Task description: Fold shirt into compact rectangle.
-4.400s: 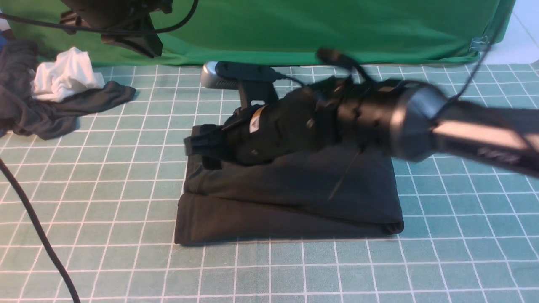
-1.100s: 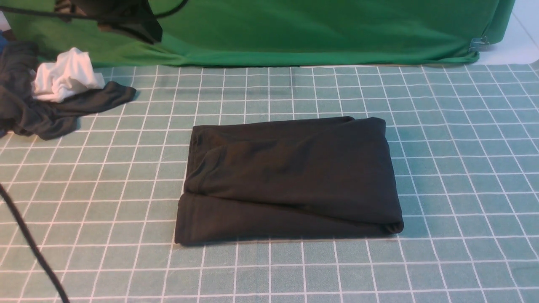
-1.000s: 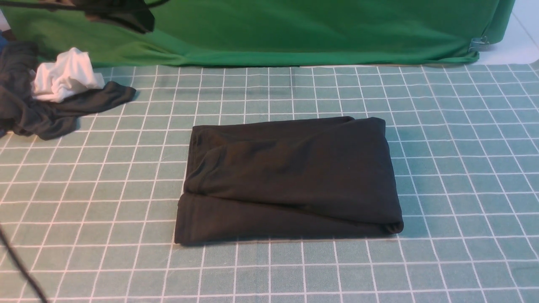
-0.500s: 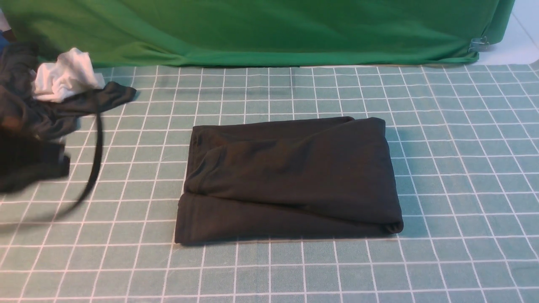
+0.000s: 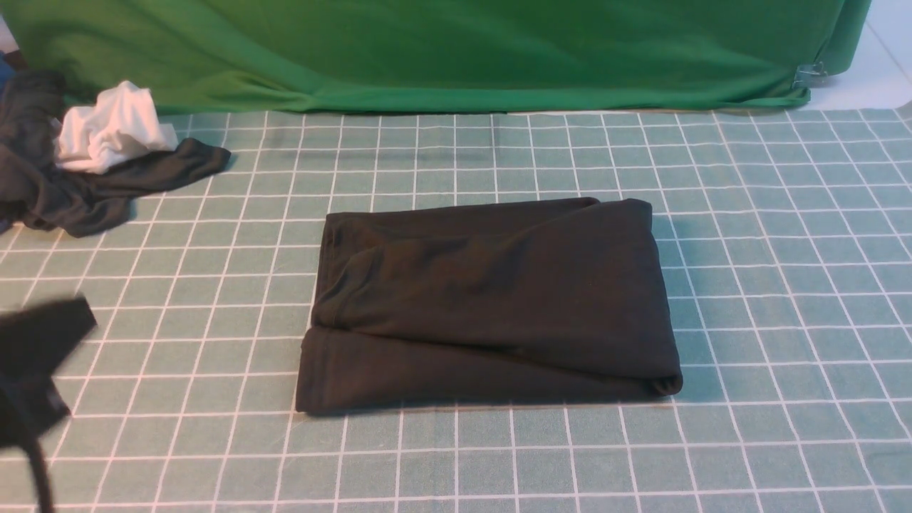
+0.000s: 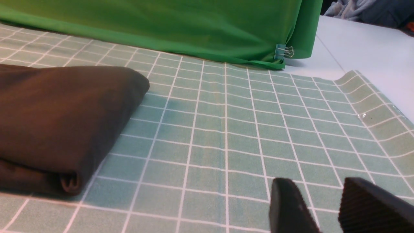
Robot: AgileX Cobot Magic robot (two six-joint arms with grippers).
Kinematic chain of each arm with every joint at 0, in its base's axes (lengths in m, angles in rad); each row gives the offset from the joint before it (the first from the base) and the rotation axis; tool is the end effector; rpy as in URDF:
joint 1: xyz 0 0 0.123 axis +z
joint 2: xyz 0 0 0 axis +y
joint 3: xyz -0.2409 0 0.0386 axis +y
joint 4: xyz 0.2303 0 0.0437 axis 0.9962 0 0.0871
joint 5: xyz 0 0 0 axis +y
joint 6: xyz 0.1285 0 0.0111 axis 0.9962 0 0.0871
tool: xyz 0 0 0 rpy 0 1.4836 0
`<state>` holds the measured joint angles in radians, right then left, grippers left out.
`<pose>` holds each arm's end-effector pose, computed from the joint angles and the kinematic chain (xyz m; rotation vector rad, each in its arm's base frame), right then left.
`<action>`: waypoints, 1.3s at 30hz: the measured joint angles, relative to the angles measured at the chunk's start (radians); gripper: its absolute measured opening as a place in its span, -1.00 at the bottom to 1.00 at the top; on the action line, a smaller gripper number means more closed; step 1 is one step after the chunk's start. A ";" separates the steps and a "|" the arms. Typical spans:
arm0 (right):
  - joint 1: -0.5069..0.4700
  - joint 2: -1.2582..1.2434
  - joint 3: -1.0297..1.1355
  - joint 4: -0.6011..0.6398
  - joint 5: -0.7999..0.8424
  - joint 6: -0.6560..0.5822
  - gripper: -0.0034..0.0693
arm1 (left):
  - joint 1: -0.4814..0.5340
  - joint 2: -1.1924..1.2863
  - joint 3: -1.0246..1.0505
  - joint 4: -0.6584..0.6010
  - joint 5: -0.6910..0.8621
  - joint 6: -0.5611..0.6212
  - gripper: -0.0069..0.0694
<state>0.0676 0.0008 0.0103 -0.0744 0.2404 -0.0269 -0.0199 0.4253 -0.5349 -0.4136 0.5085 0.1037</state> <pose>0.1170 0.0056 0.1818 -0.1315 1.7296 -0.0386 0.1418 -0.0281 0.2917 -0.0866 1.8553 -0.3783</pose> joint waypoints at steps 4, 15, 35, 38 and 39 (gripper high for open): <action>0.000 0.000 0.000 0.000 0.000 0.001 -0.25 | 0.000 0.000 0.000 -0.008 -0.047 -0.008 -0.78; 0.000 0.000 0.000 0.000 0.000 0.004 -0.25 | 0.000 0.000 0.001 0.057 -0.052 -0.011 -0.78; -0.002 0.000 0.000 0.001 0.000 0.005 -0.25 | 0.000 -0.206 0.340 0.306 -0.380 -0.030 -0.78; -0.002 0.000 0.000 0.001 0.000 0.005 -0.25 | 0.000 -0.285 0.447 0.348 -0.431 -0.085 -0.78; -0.002 0.000 0.000 0.001 0.001 0.005 -0.25 | 0.000 -0.316 0.481 0.360 -0.435 -0.096 -0.78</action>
<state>0.0657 0.0008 0.0103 -0.0737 0.2416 -0.0220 -0.0199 0.1092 -0.0534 -0.0540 0.0731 0.0073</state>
